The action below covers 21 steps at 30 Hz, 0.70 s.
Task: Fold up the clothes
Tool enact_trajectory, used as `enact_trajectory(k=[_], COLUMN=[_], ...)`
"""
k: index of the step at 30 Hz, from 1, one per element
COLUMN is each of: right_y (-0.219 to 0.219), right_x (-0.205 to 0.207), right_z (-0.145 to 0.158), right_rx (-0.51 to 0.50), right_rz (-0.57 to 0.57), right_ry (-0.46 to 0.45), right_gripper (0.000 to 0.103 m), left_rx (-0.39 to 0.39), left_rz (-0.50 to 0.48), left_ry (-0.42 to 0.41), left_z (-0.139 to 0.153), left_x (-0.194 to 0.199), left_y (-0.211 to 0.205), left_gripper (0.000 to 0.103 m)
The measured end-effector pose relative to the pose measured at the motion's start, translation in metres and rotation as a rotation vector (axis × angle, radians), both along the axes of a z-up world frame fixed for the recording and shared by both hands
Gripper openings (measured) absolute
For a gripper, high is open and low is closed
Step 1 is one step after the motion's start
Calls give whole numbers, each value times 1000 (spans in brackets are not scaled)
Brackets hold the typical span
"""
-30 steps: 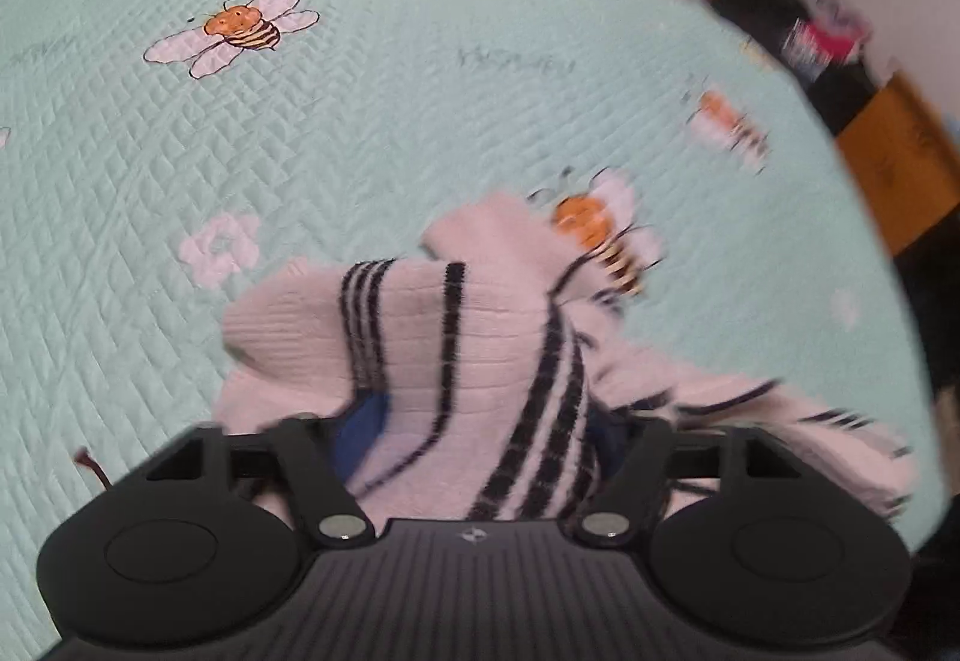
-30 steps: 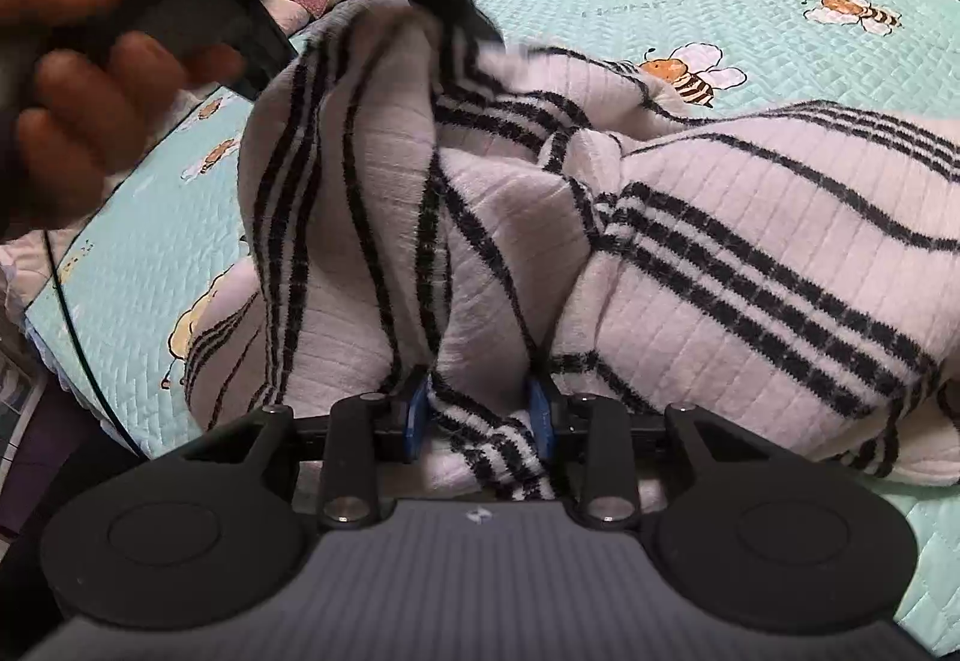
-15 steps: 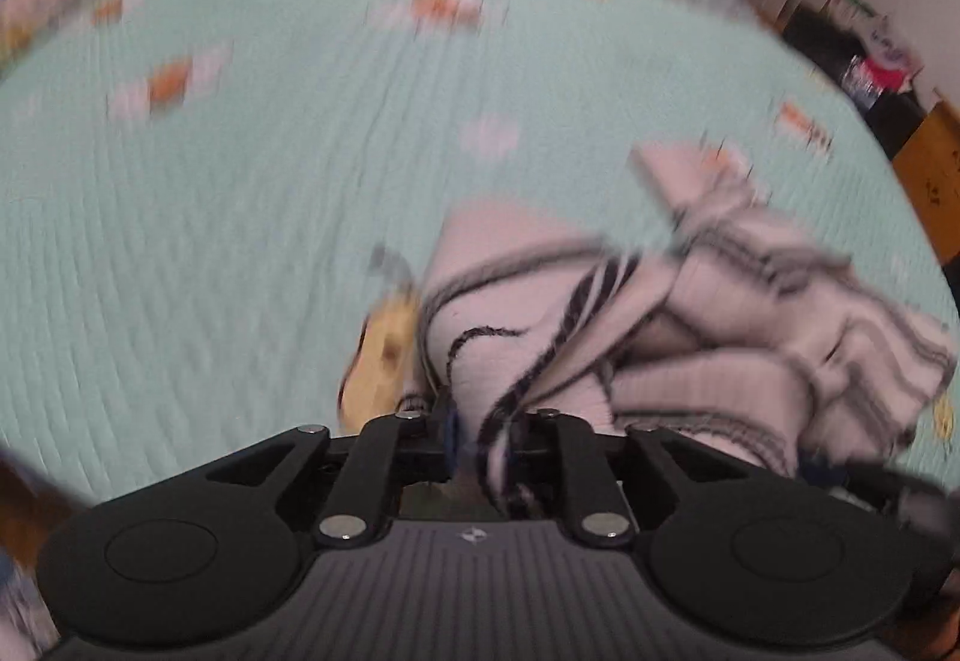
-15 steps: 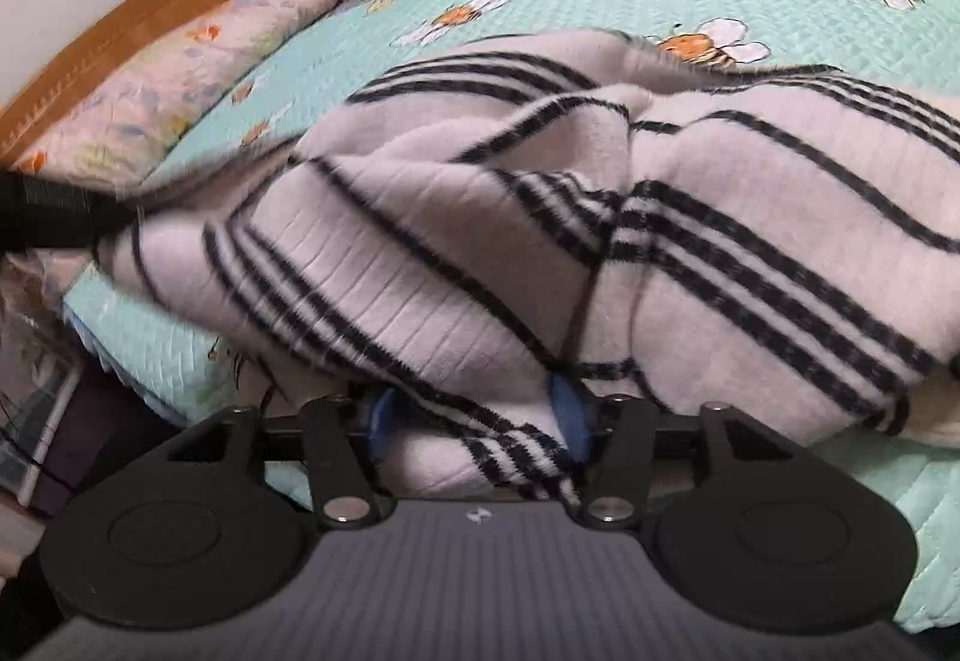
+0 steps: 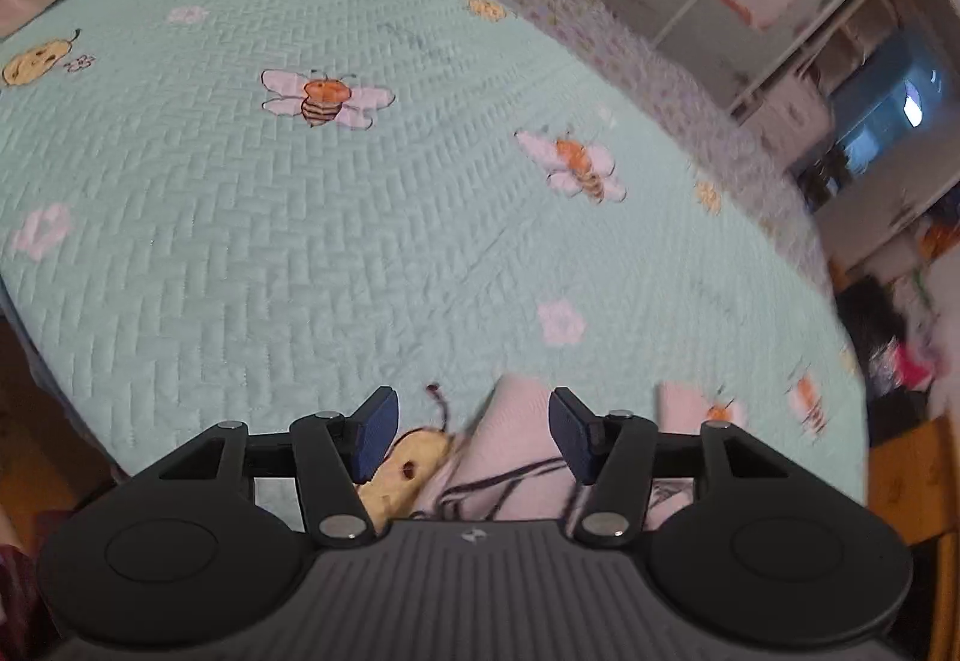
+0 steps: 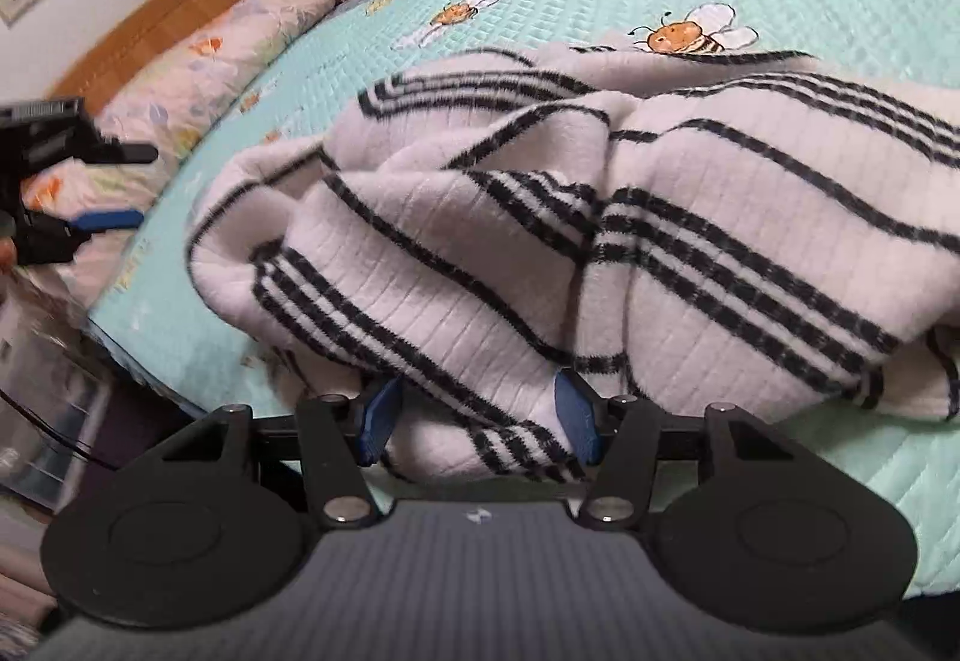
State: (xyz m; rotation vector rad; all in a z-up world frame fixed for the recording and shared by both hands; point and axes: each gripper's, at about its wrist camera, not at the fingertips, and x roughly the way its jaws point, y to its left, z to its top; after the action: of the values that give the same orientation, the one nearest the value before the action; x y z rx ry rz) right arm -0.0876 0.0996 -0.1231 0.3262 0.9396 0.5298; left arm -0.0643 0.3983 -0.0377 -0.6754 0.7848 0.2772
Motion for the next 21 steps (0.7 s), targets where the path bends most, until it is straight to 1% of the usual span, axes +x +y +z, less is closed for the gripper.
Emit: enact_trajectory(k=[1,3,5,6,7,8,9,10,12,14,16,18,21], right_y=[-4,-11,-15,-17,-19,-18,-19,-22,-19,-13,-5,1,-3], right_x=[-1,-2,1,2,4,7,10,13,15,5,0,1,6], right_z=[5,15,21,24,23,18,8,-1,-21,-27,-29,-28,-28], right_rx=[36,95,94,91,78,51,16,-19,-48,-62,-95,-123,-91], right_rz=[-16,-57,-110,-137,-153,-163,-170,-177,-164,-155,-126,-110,-120], right_ry=[-12,-51,-99,-123,-130,-121,-93,-62,-4,-47,-87,-93,-73], right_gripper=[58,58,58,59,66,70,71,71,72,73,81,83,85], left_rx=[19,104,174,196,218,239,260,281,322,364,405,447,509], left_rz=[-51,-196,-327,-363,-398,-425,-451,-477,-529,-581,-633,-685,-762], left_ry=[-7,14,29,28,28,48,70,92,135,179,222,266,333], left_z=[3,7,8,5,2,-5,-11,-17,-30,-43,-55,-68,-87], left_x=[5,26,46,57,68,75,83,91,106,122,137,153,176], left_y=[-7,-35,-65,-80,-95,-103,-112,-120,-137,-154,-171,-188,-213], left_gripper=[59,59,60,61,62,65,68,68,68,68,68,68,69])
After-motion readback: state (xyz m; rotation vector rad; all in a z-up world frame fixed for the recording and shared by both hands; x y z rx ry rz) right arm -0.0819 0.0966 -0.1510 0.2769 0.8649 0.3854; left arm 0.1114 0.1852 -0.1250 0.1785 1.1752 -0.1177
